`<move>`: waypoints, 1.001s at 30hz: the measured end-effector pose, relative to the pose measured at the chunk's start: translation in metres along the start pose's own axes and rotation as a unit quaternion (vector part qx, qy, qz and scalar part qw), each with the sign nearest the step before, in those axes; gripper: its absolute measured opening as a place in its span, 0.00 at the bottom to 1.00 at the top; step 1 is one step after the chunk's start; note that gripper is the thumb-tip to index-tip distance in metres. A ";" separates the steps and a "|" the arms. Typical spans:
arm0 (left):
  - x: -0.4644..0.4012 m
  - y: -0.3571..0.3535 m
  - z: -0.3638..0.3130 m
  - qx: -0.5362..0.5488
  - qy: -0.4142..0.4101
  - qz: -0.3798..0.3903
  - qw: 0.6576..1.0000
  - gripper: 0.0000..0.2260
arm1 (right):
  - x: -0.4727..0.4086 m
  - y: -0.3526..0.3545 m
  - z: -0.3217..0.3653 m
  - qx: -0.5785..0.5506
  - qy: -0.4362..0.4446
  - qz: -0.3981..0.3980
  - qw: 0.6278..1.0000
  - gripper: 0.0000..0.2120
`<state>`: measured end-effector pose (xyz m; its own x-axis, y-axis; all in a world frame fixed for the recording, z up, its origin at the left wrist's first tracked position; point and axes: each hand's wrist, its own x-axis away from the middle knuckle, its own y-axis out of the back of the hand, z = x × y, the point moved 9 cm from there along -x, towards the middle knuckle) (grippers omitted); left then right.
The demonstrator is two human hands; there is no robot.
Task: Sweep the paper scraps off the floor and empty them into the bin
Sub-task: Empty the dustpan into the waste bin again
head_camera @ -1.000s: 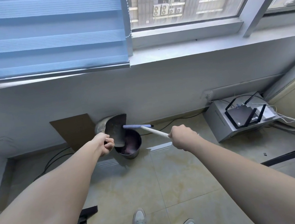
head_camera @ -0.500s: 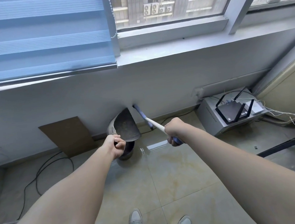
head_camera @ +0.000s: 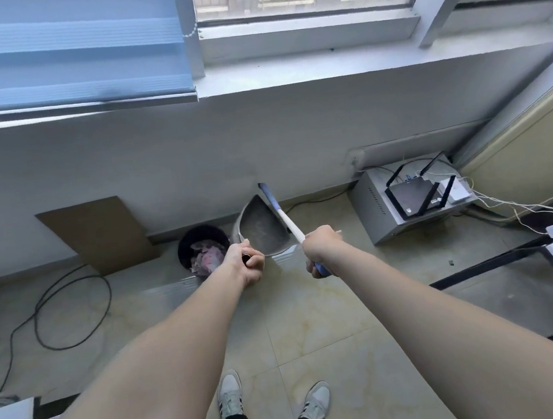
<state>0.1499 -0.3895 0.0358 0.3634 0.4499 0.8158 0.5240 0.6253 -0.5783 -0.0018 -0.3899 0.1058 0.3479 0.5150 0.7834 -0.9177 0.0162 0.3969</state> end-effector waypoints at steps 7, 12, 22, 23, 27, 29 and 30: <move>-0.024 0.029 0.039 0.031 0.031 -0.013 0.999 0.18 | -0.015 -0.018 -0.020 0.061 -0.013 -0.005 0.998 0.16; -0.034 0.056 0.059 0.060 0.051 -0.031 0.996 0.18 | -0.021 -0.046 -0.041 0.122 -0.031 0.041 0.991 0.13; -0.053 0.107 0.072 0.060 0.074 -0.076 0.993 0.19 | -0.041 -0.080 -0.088 0.118 -0.100 0.091 0.984 0.08; -0.057 0.114 0.069 0.067 0.066 -0.080 0.992 0.19 | -0.044 -0.089 -0.089 0.125 -0.105 0.098 0.982 0.08; -0.065 0.126 0.070 0.051 0.076 -0.100 0.991 0.19 | -0.050 -0.103 -0.093 0.131 -0.109 0.100 0.980 0.10; -0.068 0.132 0.069 0.045 0.084 -0.107 0.990 0.17 | -0.054 -0.112 -0.097 0.143 -0.114 0.109 0.977 0.11; -0.070 0.134 0.067 0.046 0.088 -0.111 0.989 0.17 | -0.059 -0.116 -0.100 0.148 -0.118 0.113 0.975 0.11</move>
<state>0.1429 -0.2947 -0.0997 0.3802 0.1819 0.9068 0.5372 0.7547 -0.3766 0.0653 -0.3365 -0.0340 0.2098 0.2651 0.9411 -0.8926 -0.3410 0.2950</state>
